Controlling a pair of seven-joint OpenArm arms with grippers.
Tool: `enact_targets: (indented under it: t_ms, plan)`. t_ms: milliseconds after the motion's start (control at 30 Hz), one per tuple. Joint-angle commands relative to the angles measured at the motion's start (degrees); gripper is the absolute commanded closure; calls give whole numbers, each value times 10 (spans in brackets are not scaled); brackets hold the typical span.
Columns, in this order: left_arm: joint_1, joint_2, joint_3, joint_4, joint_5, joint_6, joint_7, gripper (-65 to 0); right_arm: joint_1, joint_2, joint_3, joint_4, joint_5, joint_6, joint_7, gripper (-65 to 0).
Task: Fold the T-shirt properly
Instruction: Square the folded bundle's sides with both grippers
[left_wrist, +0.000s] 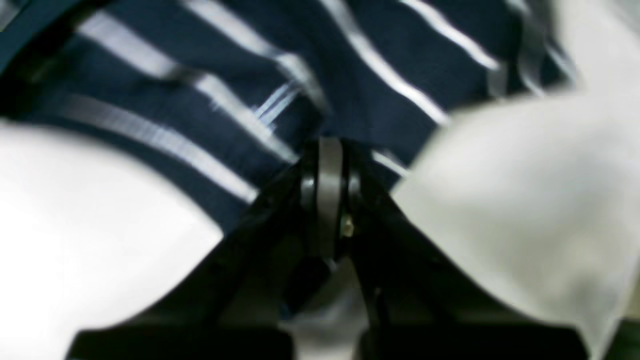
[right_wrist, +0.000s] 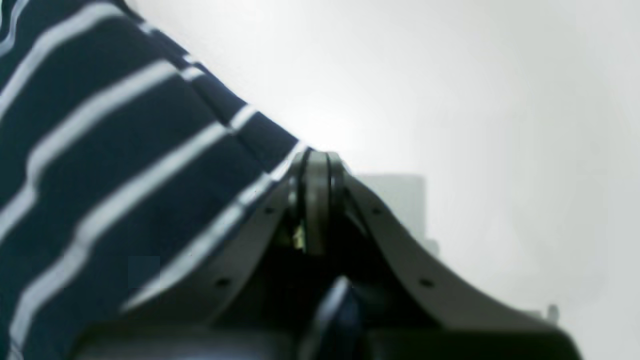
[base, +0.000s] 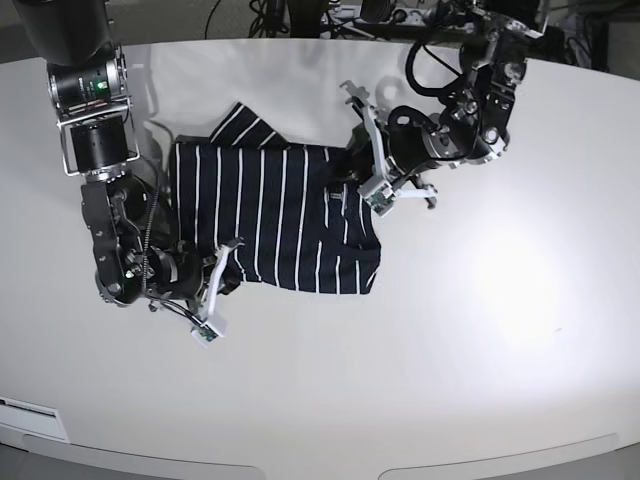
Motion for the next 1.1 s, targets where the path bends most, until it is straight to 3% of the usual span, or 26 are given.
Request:
enact_targets:
  t_ms: [0, 167, 333, 467, 633, 833, 1067]
  plan:
    - [-5, -12, -2, 3, 15, 5, 10, 0, 5, 18, 4, 21, 9, -8, 2, 0]
    - [-25, -44, -2, -12, 31, 5, -49, 0, -64, 64, 7, 99, 53, -65, -19, 0]
    - [-76, -43, 0, -105, 49, 5, -140, 0, -153, 77, 7, 202, 28, -109, -17, 0]
    - [-122, -31, 0, -215, 51, 4, -218, 0, -224, 74, 7, 285, -16, -137, -7, 0]
    - [-177, 7, 0, -316, 79, -12, -276, 0, -286, 74, 7, 374, -54, -164, -2, 0]
    - [-212, 64, 0, -351, 82, -11, -288, 0, -339, 63, 7, 414, -88, -181, -2, 0]
    - [-245, 91, 0, -351, 91, -11, -289, 0, -359, 53, 7, 414, -79, -182, -2, 0]
